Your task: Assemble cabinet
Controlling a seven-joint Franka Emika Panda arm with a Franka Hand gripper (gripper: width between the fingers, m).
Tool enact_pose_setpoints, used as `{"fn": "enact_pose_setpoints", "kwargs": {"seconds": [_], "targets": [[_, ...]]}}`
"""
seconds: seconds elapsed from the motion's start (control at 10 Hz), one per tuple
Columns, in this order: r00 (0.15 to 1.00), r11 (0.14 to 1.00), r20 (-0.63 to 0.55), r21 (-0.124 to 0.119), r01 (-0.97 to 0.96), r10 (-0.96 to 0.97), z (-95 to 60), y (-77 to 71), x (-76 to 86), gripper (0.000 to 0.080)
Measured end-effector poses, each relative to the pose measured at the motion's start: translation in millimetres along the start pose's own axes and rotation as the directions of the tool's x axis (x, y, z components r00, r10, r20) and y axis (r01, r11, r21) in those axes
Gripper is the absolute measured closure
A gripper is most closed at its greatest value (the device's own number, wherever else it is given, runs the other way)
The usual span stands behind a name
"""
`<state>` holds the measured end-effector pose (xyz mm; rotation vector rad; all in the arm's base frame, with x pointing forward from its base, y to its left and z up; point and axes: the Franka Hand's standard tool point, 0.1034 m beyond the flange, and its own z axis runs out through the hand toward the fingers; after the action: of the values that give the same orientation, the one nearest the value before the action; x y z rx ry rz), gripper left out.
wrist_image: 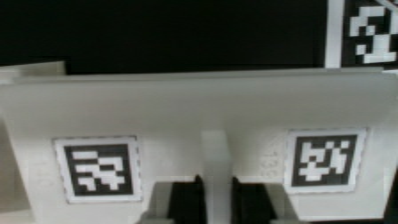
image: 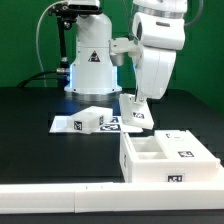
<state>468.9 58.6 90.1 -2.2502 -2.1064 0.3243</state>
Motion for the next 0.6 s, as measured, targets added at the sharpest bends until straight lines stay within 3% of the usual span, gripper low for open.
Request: {"fn": "enact_pose_setpoints", "kwargs": {"seconds": [0.6], "targets": [[1.000, 1.000, -0.003, -0.005, 0.007, -0.007, -0.1, 0.6, -0.6, 0.0738]]}}
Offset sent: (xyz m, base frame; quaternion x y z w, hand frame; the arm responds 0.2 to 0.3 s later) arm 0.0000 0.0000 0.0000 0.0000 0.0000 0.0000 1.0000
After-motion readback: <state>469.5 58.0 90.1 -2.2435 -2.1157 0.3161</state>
